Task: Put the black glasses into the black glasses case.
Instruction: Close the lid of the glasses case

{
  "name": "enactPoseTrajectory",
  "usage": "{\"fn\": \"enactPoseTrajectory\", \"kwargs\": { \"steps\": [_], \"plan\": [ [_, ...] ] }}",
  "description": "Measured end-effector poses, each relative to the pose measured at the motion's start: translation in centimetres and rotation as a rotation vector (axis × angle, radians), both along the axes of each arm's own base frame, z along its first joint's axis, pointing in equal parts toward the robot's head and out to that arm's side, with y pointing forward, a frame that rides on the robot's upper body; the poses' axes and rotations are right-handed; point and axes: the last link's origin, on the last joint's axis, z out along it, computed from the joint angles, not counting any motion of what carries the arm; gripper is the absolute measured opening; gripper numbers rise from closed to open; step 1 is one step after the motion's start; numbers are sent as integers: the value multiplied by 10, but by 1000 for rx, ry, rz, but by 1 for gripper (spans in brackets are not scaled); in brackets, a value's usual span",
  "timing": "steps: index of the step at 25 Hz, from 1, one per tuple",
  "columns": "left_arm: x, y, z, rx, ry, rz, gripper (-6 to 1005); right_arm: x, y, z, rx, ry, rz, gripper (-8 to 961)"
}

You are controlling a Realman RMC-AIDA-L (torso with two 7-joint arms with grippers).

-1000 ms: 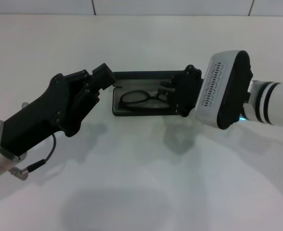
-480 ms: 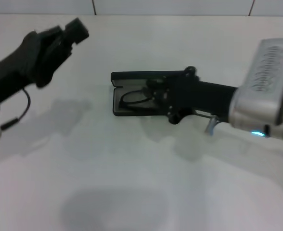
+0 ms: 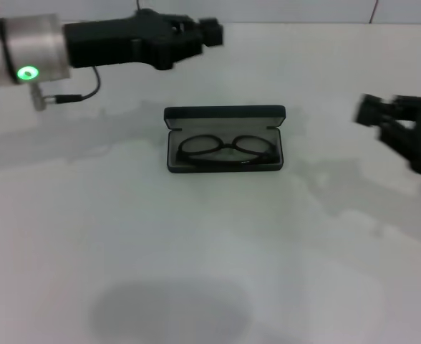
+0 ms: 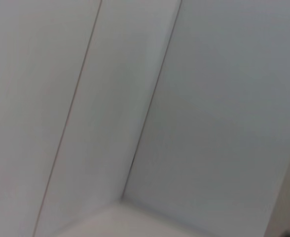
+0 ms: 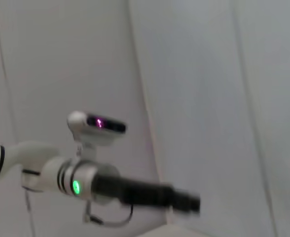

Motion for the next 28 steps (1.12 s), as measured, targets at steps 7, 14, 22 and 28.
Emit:
{"fn": "enactPoseTrajectory", "kwargs": {
  "steps": [7, 14, 22, 28],
  "plan": [
    [10, 24, -48, -18, 298, 18, 170, 39, -15, 16, 34, 101, -82, 142],
    [10, 29, -68, -10, 402, 44, 277, 42, -13, 9, 36, 99, -86, 152],
    [2, 28, -73, -9, 449, 69, 280, 39, -5, 7, 43, 92, -81, 164],
    [-3, 25, -75, -27, 471, 74, 280, 37, 1, 4, 41, 88, -86, 173]
  ]
}}
